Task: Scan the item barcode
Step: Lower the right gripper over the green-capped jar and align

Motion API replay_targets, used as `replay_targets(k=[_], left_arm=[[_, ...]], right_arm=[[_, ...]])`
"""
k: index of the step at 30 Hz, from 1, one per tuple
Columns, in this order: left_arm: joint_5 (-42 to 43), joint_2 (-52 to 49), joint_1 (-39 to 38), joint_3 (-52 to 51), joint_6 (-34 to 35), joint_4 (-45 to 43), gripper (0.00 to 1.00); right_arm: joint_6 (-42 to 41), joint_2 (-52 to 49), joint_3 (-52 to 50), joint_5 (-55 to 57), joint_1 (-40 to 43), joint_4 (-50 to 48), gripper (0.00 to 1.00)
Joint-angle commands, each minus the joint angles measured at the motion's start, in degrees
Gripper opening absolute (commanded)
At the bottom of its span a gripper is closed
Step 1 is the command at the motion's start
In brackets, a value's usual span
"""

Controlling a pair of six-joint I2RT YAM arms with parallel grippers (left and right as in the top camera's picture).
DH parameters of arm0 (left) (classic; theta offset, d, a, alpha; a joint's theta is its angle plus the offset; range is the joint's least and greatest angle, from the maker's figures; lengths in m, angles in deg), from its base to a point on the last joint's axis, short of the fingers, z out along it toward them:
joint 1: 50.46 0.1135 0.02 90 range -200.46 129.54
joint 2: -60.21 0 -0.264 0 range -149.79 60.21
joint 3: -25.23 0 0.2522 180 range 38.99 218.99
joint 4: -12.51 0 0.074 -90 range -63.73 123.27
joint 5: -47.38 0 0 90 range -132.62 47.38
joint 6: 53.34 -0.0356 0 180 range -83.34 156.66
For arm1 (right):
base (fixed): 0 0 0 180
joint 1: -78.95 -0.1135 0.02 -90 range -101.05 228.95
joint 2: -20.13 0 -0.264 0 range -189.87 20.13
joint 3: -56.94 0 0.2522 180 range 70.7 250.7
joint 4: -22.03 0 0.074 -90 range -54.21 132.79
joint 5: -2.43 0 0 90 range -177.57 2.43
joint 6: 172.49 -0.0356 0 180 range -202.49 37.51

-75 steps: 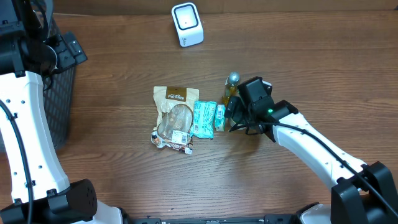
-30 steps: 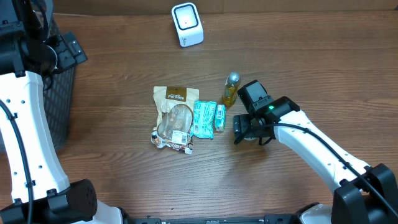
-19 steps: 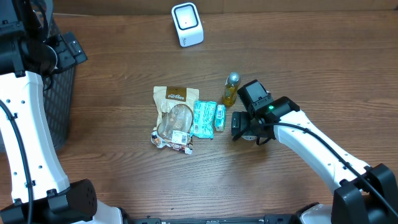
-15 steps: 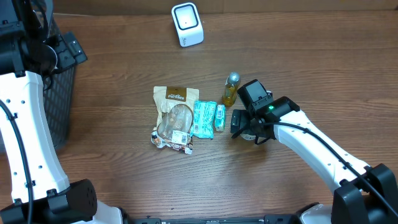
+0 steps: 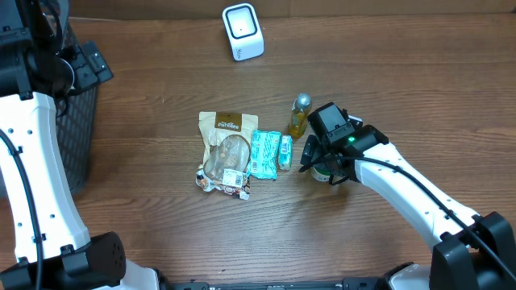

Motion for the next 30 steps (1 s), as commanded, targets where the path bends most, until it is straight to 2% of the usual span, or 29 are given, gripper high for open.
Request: replay_targets(k=[1,7,10,18,24,30], left_arm=[[0.3,-0.3,0.0,0.4,-0.2,-0.1,1.00],[0.3,-0.3,0.0,0.4,-0.2,-0.1,1.00],[0.3,-0.3,0.0,0.4,-0.2,-0.1,1.00],[0.3,-0.3,0.0,0.4,-0.2,-0.1,1.00],[0.3,-0.3,0.0,0.4,-0.2,-0.1,1.00],[0.3,-0.3,0.0,0.4,-0.2,-0.1,1.00]], right_arm=[[-1.6,-0.2,-0.2,1.9,-0.1,-0.1,0.97],[-1.6,-0.2,-0.2,1.9,-0.1,1.3,0.88],[-1.5,-0.2,-0.2,1.2,-0.1,1.5,0.79],[-0.4,-0.2,-0.2,0.3,-0.1,2.0,0.67],[8.4,-0.2,-0.2,-2.8,-0.1,2.3,0.66],[11.0,-0.2,-0.2,-2.8,-0.1,2.9,0.66]])
